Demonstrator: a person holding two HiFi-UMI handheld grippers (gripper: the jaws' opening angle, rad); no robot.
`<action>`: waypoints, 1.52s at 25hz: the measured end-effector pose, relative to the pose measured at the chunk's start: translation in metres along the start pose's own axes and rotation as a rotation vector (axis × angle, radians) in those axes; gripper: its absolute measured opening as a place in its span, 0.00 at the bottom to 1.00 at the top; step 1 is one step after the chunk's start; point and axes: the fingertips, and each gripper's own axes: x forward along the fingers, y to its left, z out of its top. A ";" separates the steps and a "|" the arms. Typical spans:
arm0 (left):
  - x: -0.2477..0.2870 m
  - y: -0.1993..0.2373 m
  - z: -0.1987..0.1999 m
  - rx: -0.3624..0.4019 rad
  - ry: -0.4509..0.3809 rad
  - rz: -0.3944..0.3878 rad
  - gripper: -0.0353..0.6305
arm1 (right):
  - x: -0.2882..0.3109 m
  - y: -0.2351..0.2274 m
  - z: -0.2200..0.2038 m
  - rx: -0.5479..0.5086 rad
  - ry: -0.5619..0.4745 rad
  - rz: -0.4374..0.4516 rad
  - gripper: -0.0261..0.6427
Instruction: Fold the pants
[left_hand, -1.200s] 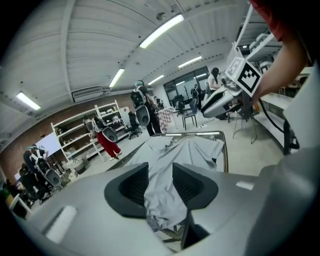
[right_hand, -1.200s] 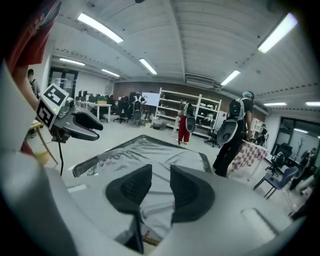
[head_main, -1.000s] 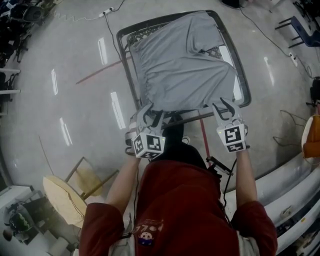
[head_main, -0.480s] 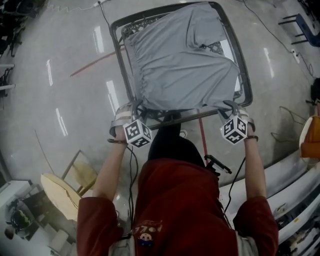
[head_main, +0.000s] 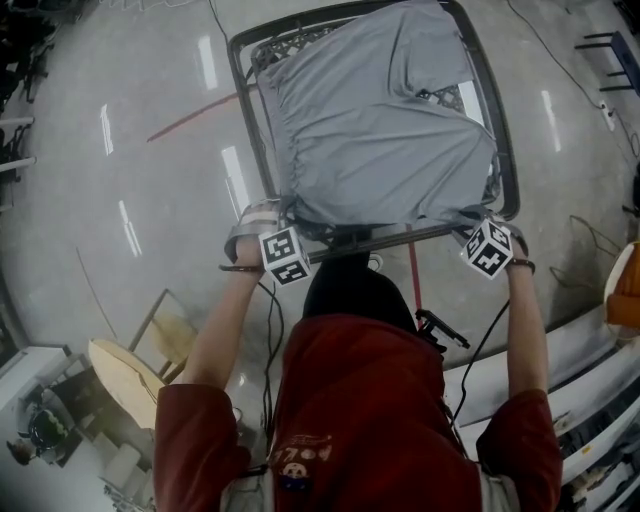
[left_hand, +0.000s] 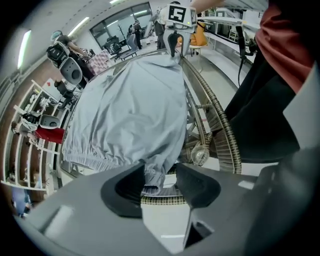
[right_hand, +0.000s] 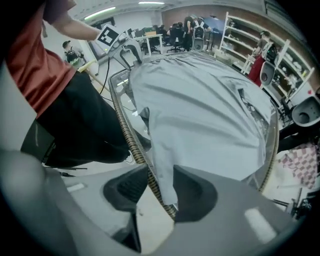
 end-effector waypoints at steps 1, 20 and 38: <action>0.000 0.001 -0.001 0.010 0.008 -0.005 0.34 | 0.000 0.000 0.000 0.006 0.009 0.029 0.27; -0.015 -0.015 -0.013 -0.017 0.031 0.041 0.11 | -0.017 0.012 -0.028 -0.012 0.014 -0.143 0.05; -0.050 -0.014 -0.011 -0.093 0.015 0.102 0.11 | -0.069 -0.015 -0.023 -0.020 -0.050 -0.293 0.05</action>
